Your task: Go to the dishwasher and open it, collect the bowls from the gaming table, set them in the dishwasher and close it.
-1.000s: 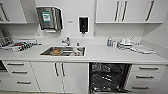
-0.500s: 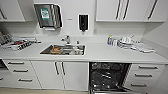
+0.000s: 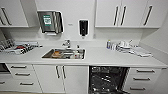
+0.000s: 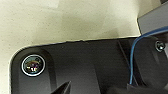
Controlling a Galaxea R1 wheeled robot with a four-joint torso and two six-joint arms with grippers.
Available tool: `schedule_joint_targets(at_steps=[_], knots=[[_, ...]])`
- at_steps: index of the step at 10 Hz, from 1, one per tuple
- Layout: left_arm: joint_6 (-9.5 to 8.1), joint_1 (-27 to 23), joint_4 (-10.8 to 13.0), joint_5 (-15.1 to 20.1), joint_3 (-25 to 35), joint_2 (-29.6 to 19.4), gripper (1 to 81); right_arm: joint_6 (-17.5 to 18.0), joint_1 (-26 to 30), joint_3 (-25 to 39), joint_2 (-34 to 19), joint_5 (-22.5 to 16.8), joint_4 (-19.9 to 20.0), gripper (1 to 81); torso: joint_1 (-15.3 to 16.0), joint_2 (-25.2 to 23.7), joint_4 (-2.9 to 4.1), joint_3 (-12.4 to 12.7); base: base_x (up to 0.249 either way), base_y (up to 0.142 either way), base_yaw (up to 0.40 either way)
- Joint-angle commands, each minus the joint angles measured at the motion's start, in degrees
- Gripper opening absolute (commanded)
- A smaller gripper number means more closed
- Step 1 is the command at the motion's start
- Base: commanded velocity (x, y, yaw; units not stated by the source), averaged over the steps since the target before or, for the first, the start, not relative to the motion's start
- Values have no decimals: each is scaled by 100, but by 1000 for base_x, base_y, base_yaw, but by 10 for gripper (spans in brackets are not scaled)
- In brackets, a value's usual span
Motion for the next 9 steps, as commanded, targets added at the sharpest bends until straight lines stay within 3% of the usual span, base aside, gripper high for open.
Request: schedule_joint_targets(at_steps=[1, 2, 5, 9], knots=[[39, -205, 36, 284, 47, -2, 811, -21, 255, 37, -53, -244, -100, 811, -365, 564, 0, 222, 0, 0, 0], [56, -196, 18, 284, -15, 42, 811, -21, 255, 37, -53, -244, -109, 811, -481, 737, 0, 92, 0, 0, 0], [65, -204, -26, 275, -647, 358, 811, -12, 255, -77, 78, -244, -118, 811, -841, 1290, 0, 164, 0, 0, 0], [39, -197, -35, 275, -736, 411, 811, -21, 264, -631, 430, -244, -135, 811, -1353, 2083, 0, 164, 0, 0, 0]])
